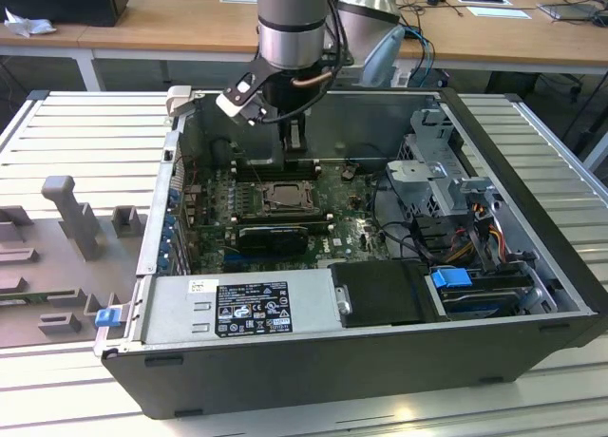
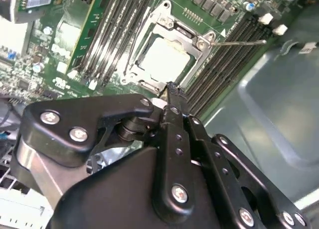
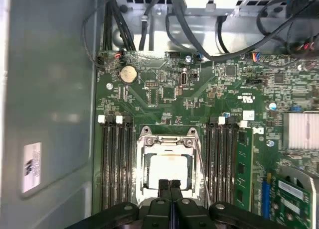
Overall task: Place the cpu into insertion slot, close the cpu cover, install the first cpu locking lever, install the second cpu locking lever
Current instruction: 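Install the first cpu locking lever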
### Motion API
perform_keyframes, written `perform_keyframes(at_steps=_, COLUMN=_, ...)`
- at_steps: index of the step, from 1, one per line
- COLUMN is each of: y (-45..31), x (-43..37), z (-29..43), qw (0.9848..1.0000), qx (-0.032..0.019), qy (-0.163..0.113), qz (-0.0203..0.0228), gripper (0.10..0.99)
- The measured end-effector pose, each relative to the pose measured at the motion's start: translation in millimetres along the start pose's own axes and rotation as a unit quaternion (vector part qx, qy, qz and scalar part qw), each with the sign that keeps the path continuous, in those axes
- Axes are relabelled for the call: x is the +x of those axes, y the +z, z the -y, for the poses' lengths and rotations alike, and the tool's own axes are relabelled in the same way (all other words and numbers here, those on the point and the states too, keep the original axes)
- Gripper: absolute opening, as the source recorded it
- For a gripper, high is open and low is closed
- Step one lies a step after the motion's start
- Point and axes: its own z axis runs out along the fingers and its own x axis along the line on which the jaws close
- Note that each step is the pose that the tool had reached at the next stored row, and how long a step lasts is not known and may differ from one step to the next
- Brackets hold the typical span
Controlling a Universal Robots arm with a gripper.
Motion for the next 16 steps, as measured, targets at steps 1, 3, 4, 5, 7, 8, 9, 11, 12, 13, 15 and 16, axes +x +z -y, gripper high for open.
perform_keyframes(at_steps=1, y=-3.3, x=0.1, z=-0.1, qw=0.9999, qx=0.0004, qy=-0.012, qz=-0.0002, gripper=0.106)
perform_keyframes(at_steps=3, y=-3.1, x=0.1, z=-0.1, qw=0.9989, qx=0.0017, qy=-0.046, qz=-0.0014, gripper=0.106)
perform_keyframes(at_steps=4, y=-2.3, x=0.0, z=-0.2, qw=0.9986, qx=0.0037, qy=-0.053, qz=-0.0018, gripper=0.106)
perform_keyframes(at_steps=5, y=-1.9, x=0.0, z=-0.1, qw=0.9985, qx=0.0048, qy=-0.054, qz=-0.0019, gripper=0.106)
perform_keyframes(at_steps=7, y=-1.4, x=0.0, z=-0.1, qw=0.9984, qx=0.0077, qy=-0.056, qz=-0.0021, gripper=0.106)
perform_keyframes(at_steps=8, y=-1.4, x=-0.1, z=0.0, qw=0.9983, qx=0.0088, qy=-0.057, qz=-0.0022, gripper=0.106)
perform_keyframes(at_steps=9, y=-1.3, x=-0.2, z=0.0, qw=0.9981, qx=0.0092, qy=-0.062, qz=-0.0024, gripper=0.106)
perform_keyframes(at_steps=11, y=-1.2, x=-0.1, z=-0.1, qw=0.9971, qx=0.0097, qy=-0.076, qz=-0.0029, gripper=0.106)
perform_keyframes(at_steps=12, y=-1.2, x=-0.1, z=-0.1, qw=0.9964, qx=0.0098, qy=-0.084, qz=-0.0032, gripper=0.106)
perform_keyframes(at_steps=13, y=-1.2, x=-0.1, z=-0.1, qw=0.996, qx=0.01, qy=-0.089, qz=-0.0034, gripper=0.106)
perform_keyframes(at_steps=15, y=-1.2, x=-0.1, z=-0.1, qw=0.9936, qx=0.0106, qy=-0.112, qz=-0.0042, gripper=0.106)
perform_keyframes(at_steps=16, y=-1.2, x=-0.1, z=-0.1, qw=0.9929, qx=0.0108, qy=-0.118, qz=-0.0045, gripper=0.106)
